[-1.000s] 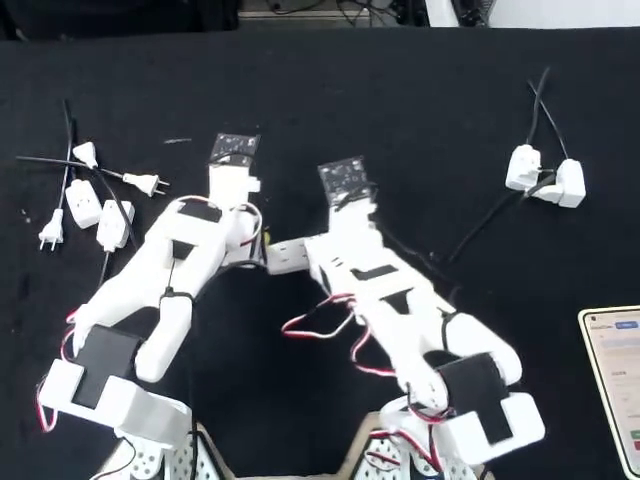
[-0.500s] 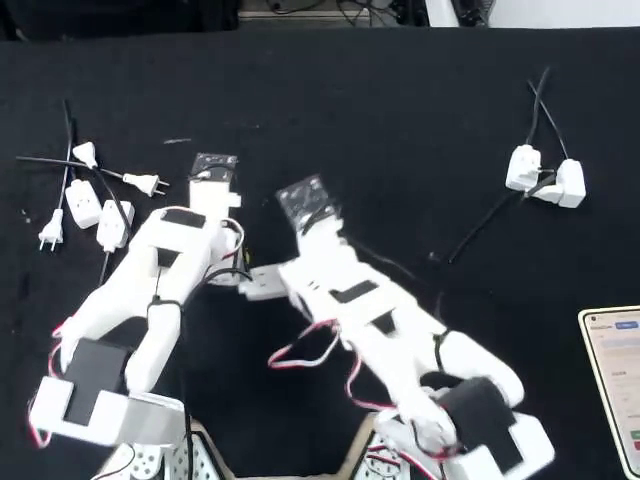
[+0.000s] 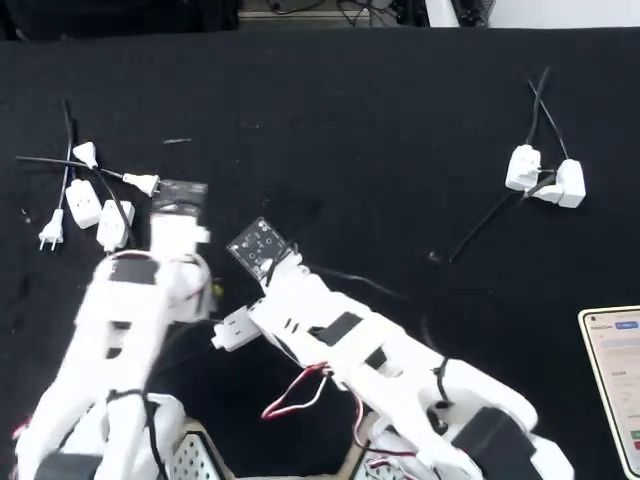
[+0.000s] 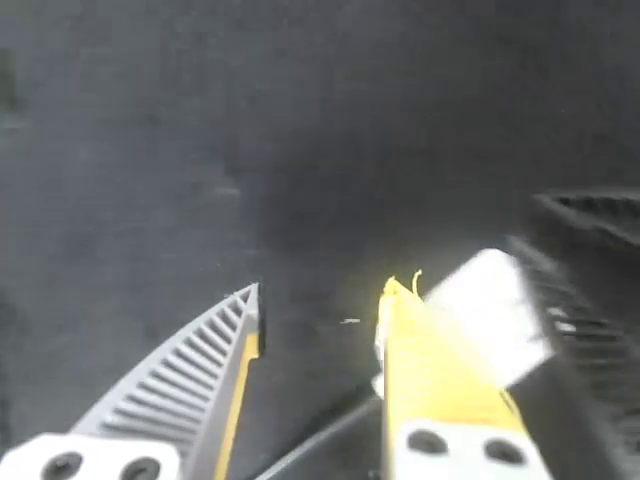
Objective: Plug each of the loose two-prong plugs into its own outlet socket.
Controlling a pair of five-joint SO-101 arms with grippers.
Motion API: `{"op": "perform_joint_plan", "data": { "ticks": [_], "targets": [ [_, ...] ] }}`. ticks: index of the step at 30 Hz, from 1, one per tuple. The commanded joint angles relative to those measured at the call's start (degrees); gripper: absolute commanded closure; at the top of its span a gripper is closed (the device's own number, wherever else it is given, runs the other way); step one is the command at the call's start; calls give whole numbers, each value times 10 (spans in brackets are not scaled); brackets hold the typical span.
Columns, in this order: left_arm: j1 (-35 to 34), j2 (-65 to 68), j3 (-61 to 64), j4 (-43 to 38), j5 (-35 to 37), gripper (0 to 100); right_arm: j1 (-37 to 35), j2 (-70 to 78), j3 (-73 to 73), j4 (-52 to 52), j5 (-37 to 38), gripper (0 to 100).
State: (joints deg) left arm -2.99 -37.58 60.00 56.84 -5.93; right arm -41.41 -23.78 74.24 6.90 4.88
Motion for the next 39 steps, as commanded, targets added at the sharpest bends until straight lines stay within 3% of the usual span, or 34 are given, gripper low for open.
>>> {"op": "perform_joint_plan", "data": {
  "ticks": [1,5,9,14,17,23,32,39],
  "targets": [
    [-89,-56,-7,42,-39,795,8,-54,4,4,5,942],
    [-110,-94,-10,151,-148,794,42,-134,28,54,10,939],
    [-81,-110,-4,206,-217,794,120,-234,12,166,6,939],
    [-3,-113,14,210,-268,787,248,-336,27,207,5,942],
    [44,-113,56,164,-273,738,292,-370,41,207,5,942],
    [43,-112,127,56,-282,744,293,-376,46,207,-5,942],
    [-44,-112,95,51,-400,802,293,-376,66,177,-25,942],
    [-53,-112,79,42,-416,800,270,-376,75,171,-27,942]
  ]
}}
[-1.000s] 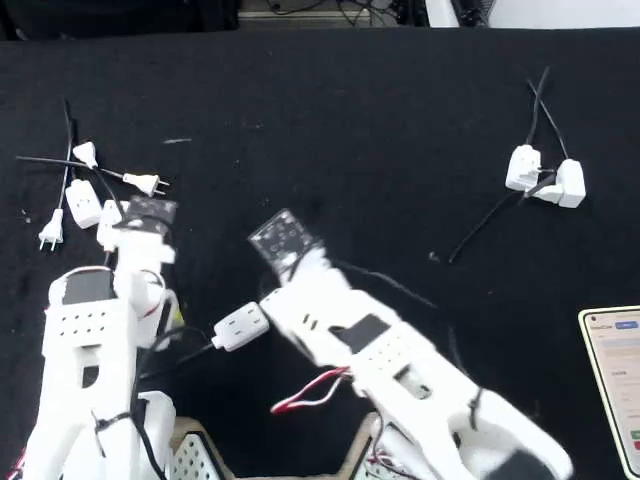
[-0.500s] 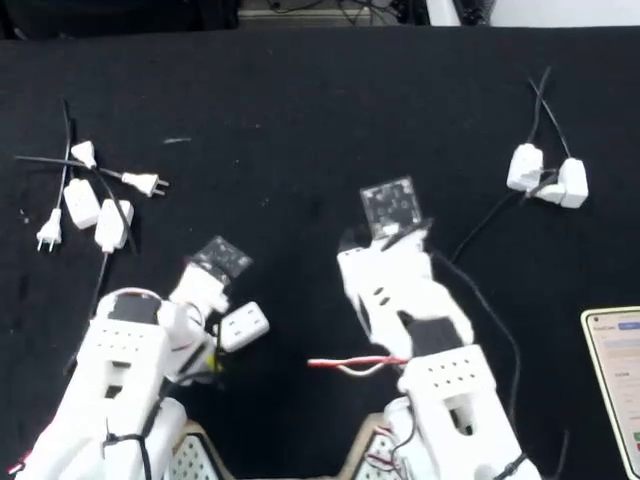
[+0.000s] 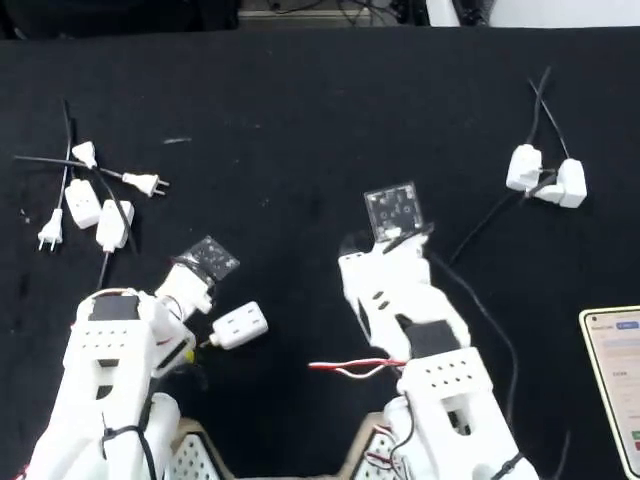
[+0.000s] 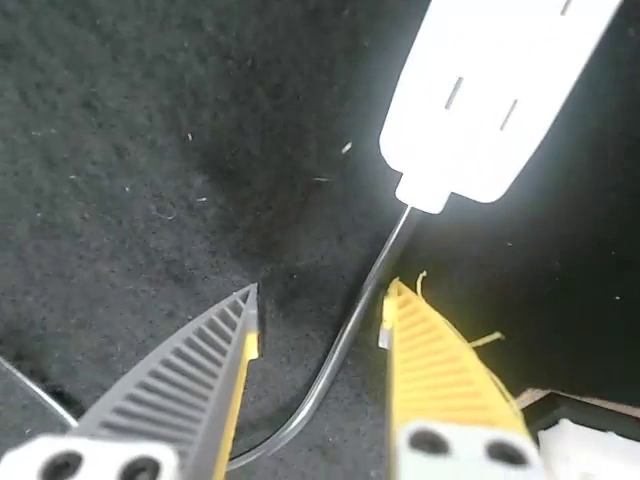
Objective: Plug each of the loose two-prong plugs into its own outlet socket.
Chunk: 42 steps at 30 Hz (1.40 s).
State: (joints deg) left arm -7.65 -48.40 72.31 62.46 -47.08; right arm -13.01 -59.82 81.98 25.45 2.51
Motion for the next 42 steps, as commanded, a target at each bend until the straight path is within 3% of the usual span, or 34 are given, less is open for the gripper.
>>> {"op": "perform_joint_plan", "data": {
  "ticks": [1,7,12,16,23,28,36,42],
  "targets": [
    [-7,-4,-48,-22,-4,800,-18,-15,-2,-14,-4,942],
    [-7,13,-44,-85,-3,800,-18,-15,3,-16,-4,942],
    [-50,99,-83,-137,-3,800,-19,-15,5,-18,-4,942],
    [-80,185,-136,-132,-2,800,-19,-15,5,-18,-4,942],
    [-94,205,-267,45,12,800,-19,-15,5,-18,-3,942],
    [-42,212,-267,149,-30,800,-19,-15,4,-18,-2,942],
    [-5,212,-116,-43,-14,800,-19,-15,4,-18,-1,942],
    [-36,212,-133,-91,21,800,-19,-15,5,-18,-1,942]
  ]
}}
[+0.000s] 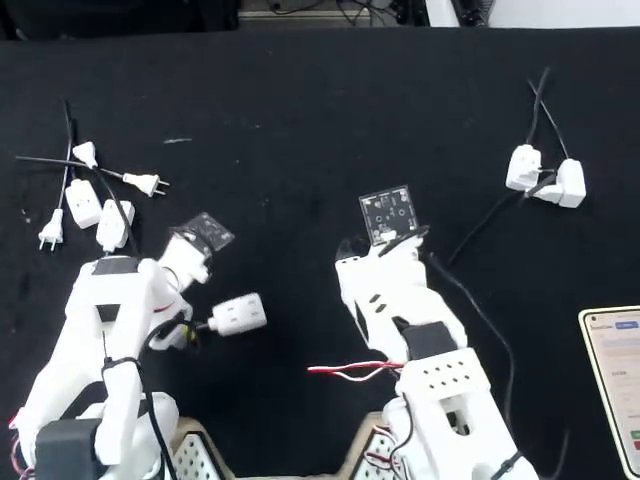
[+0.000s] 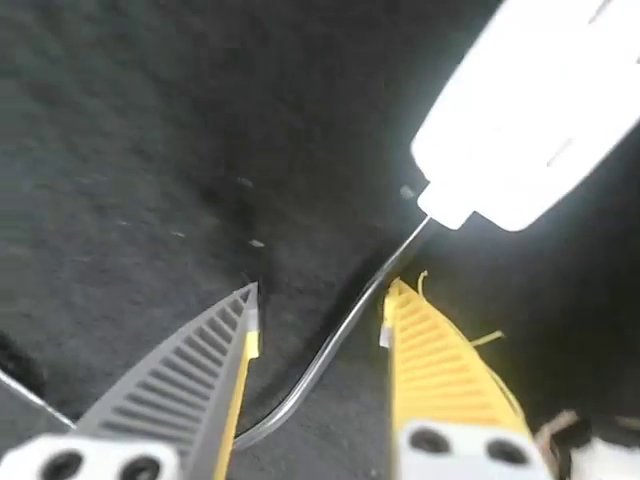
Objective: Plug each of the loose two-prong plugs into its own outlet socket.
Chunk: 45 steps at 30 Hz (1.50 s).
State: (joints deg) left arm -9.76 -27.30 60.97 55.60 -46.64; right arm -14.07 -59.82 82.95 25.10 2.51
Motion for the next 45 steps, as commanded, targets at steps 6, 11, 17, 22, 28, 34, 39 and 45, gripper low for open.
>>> {"op": "perform_joint_plan", "data": {
  "ticks": [6,11,17,22,28,34,39,45],
  "targets": [
    [-15,1,-41,-22,35,800,-9,-15,-6,-15,0,942],
    [-15,-5,-43,-17,38,800,-9,-15,-6,-15,0,942],
    [-20,-6,-146,144,35,800,-9,-15,-6,-15,0,942],
    [-47,-1,-319,295,38,803,-9,-15,-6,-15,1,942],
    [-170,2,-404,261,38,805,-9,-15,-5,-15,1,942],
    [-268,65,-414,170,35,801,-9,-15,-5,-15,1,942],
    [-283,174,-487,166,38,804,-9,-15,-4,-15,2,942],
    [-285,321,-627,165,38,804,-9,-15,-3,-15,2,942]
  ]
}}
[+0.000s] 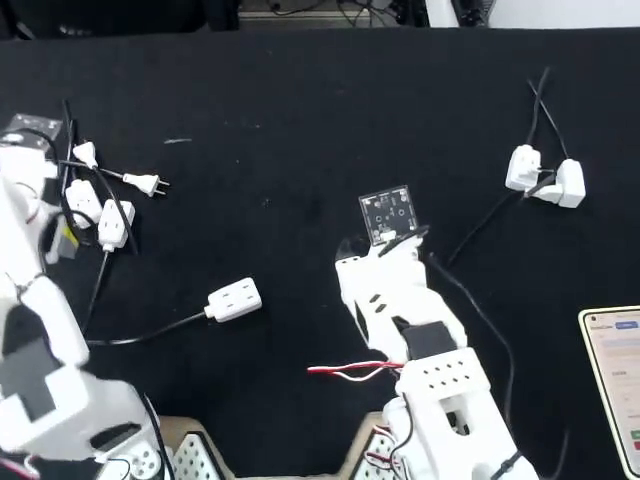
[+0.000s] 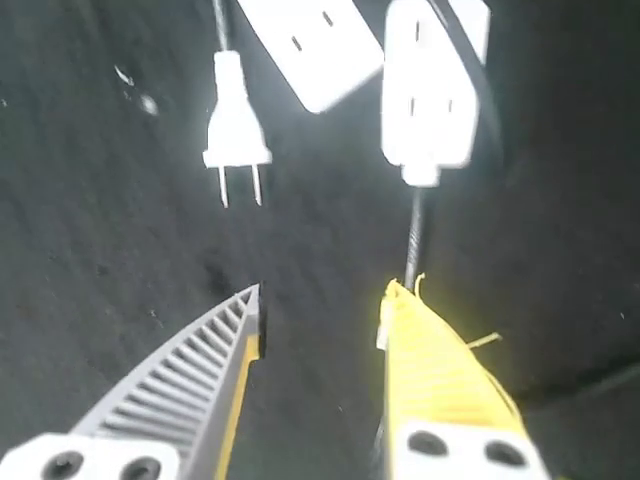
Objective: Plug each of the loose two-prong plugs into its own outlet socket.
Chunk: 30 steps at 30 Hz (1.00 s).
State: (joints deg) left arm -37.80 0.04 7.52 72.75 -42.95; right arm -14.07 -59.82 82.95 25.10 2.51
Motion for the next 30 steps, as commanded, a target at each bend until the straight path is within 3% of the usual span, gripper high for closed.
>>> {"op": "perform_joint_plan", "data": {
  "ticks": [1,12,27,30],
  "targets": [
    [-5,75,-121,-6,1,804,-9,-16,-3,-15,2,942],
    [-7,296,-339,-1,2,801,-7,-20,0,-16,2,939],
    [8,421,-432,0,3,805,-8,-20,2,-16,2,939],
    [6,425,-436,19,36,866,-8,-20,2,-16,2,939]
  ]
}}
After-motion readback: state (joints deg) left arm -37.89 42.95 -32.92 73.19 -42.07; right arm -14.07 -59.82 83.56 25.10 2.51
